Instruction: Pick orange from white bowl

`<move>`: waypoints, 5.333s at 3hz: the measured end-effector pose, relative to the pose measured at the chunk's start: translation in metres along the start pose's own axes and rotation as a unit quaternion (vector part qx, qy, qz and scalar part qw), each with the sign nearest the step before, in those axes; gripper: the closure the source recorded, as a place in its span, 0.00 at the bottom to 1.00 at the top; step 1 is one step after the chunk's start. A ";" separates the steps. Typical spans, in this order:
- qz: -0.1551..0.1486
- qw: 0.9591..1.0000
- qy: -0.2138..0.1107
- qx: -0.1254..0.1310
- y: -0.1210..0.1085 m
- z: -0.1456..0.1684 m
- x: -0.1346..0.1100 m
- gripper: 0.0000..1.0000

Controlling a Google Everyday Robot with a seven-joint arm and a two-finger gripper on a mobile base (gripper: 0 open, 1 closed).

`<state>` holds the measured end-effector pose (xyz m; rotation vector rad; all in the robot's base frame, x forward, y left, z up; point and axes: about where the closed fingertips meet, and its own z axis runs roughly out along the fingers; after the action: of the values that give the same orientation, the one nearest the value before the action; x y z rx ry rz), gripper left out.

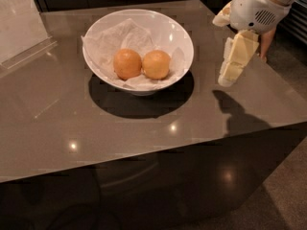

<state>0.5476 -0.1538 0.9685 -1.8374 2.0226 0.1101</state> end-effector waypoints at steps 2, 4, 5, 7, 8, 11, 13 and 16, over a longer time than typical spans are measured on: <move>-0.027 0.997 -0.048 -0.050 -0.047 0.058 -0.043 0.00; -0.013 0.998 -0.062 -0.024 -0.054 0.056 -0.043 0.00; -0.015 0.995 -0.092 -0.035 -0.061 0.075 -0.055 0.00; -0.043 0.989 -0.121 -0.076 -0.074 0.116 -0.089 0.00; -0.043 0.989 -0.122 -0.076 -0.075 0.117 -0.090 0.19; -0.036 0.983 -0.147 -0.106 -0.077 0.151 -0.103 0.24; -0.023 0.979 -0.154 -0.131 -0.080 0.173 -0.103 0.25; -0.007 0.976 -0.154 -0.151 -0.081 0.191 -0.099 0.47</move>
Offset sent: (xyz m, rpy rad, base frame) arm 0.0925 0.0800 -0.0406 0.1154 0.1230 0.1741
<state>0.6769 -0.0104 0.8449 -1.8702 1.8505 0.6889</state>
